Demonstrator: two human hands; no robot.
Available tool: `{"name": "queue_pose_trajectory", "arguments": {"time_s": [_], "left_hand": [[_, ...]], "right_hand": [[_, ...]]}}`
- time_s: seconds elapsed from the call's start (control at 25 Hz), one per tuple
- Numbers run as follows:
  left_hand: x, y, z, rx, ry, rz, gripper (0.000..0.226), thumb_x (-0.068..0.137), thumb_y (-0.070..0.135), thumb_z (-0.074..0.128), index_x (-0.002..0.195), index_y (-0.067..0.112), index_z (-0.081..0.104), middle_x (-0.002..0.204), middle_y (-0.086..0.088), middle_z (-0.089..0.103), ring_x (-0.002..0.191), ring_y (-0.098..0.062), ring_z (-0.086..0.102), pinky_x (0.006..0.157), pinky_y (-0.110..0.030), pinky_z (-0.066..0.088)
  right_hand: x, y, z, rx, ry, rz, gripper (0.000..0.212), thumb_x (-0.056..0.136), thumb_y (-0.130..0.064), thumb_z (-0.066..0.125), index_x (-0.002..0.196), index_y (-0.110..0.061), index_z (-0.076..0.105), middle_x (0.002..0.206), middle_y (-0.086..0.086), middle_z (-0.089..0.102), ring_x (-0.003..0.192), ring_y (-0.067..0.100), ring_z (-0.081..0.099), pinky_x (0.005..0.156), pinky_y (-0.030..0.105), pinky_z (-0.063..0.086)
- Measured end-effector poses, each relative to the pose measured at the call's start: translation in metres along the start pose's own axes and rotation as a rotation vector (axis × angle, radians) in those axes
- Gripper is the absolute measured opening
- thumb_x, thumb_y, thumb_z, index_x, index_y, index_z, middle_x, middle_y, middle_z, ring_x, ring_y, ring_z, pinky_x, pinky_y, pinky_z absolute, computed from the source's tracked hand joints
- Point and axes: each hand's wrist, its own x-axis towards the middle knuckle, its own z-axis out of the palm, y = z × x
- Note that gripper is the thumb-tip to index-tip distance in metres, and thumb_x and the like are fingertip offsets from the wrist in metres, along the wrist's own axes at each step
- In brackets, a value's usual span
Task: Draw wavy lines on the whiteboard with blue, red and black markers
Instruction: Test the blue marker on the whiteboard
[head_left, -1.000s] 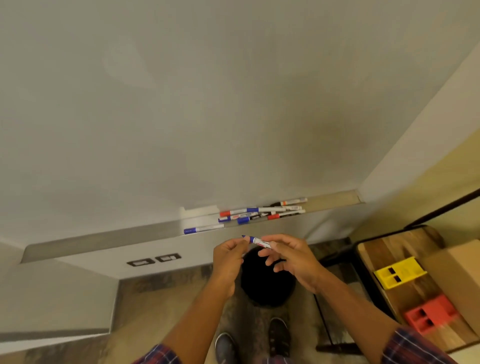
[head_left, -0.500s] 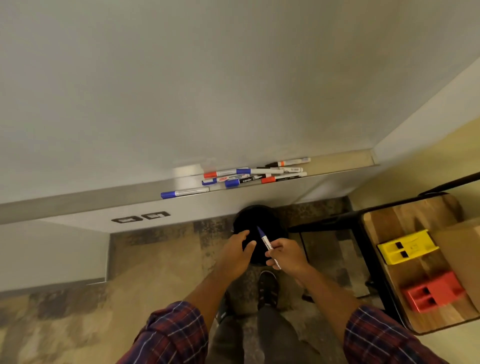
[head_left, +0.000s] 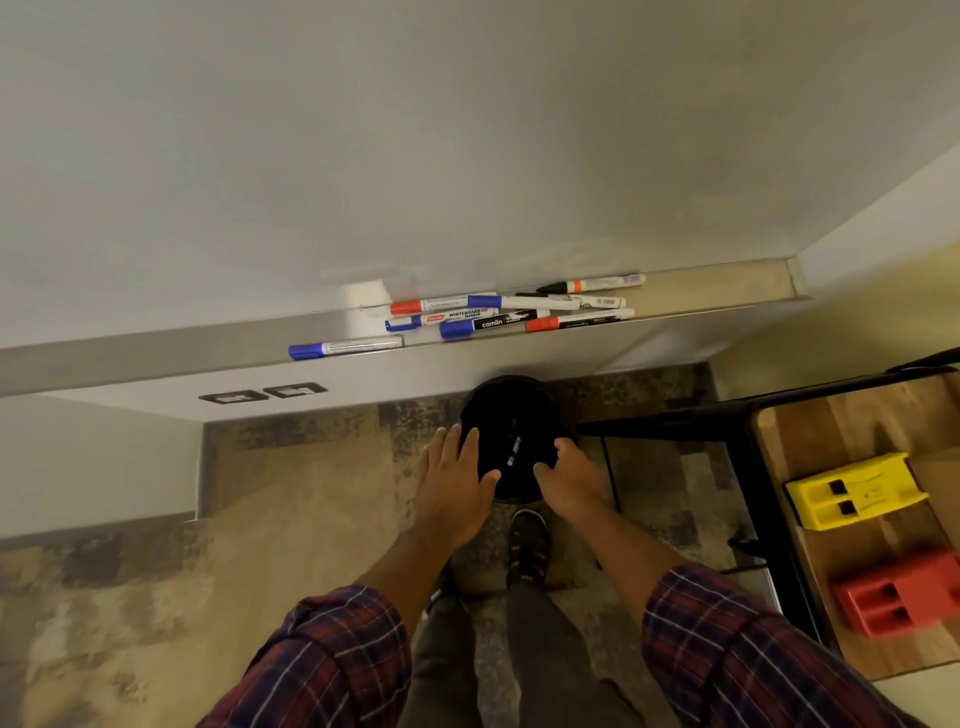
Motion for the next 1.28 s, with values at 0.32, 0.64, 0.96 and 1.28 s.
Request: {"name": "queue_pose_trajectory", "arguments": {"time_s": [0.32,0.64,0.96,1.28], "left_hand": [[0.0,0.005,-0.007,0.111,0.071,0.04,0.075,0.11,0.054,0.033,0.169,0.017,0.004,0.177,-0.013,-0.001,0.164,-0.032,-0.008,0.132,-0.048,-0.003],[-0.006,0.016,-0.023,0.139,0.099,0.043,0.079,0.11,0.056,0.034,0.169,0.017,-0.001,0.176,-0.011,-0.013,0.163,-0.03,-0.016,0.132,-0.05,-0.007],[-0.02,0.014,-0.087,0.101,0.279,0.015,0.066,0.112,0.05,0.034,0.169,0.023,0.014,0.178,-0.005,0.001,0.165,-0.026,-0.006,0.127,-0.041,-0.01],[-0.028,-0.053,-0.161,0.166,0.419,-0.051,0.069,0.112,0.05,0.033,0.168,0.017,0.013,0.178,-0.01,0.005,0.165,-0.03,0.0,0.127,-0.041,-0.008]], "right_hand": [[-0.018,0.0,-0.006,-0.365,0.178,-0.34,0.078,0.105,-0.036,0.051,0.164,-0.005,0.012,0.171,0.015,0.018,0.156,0.03,0.024,0.123,0.041,0.032],[-0.033,-0.007,-0.013,-0.556,0.262,-0.532,0.086,0.103,-0.042,0.052,0.164,-0.004,0.005,0.172,0.017,0.01,0.16,0.032,0.012,0.129,0.048,0.018],[-0.05,-0.066,-0.03,-0.577,0.417,-0.837,0.066,0.094,-0.034,0.07,0.149,-0.005,0.049,0.15,0.016,0.055,0.138,0.032,0.054,0.112,0.047,0.048],[-0.062,-0.169,-0.017,-0.57,0.39,-0.94,0.062,0.101,-0.029,0.061,0.155,-0.006,0.041,0.158,0.014,0.046,0.146,0.031,0.044,0.12,0.045,0.036]]}}
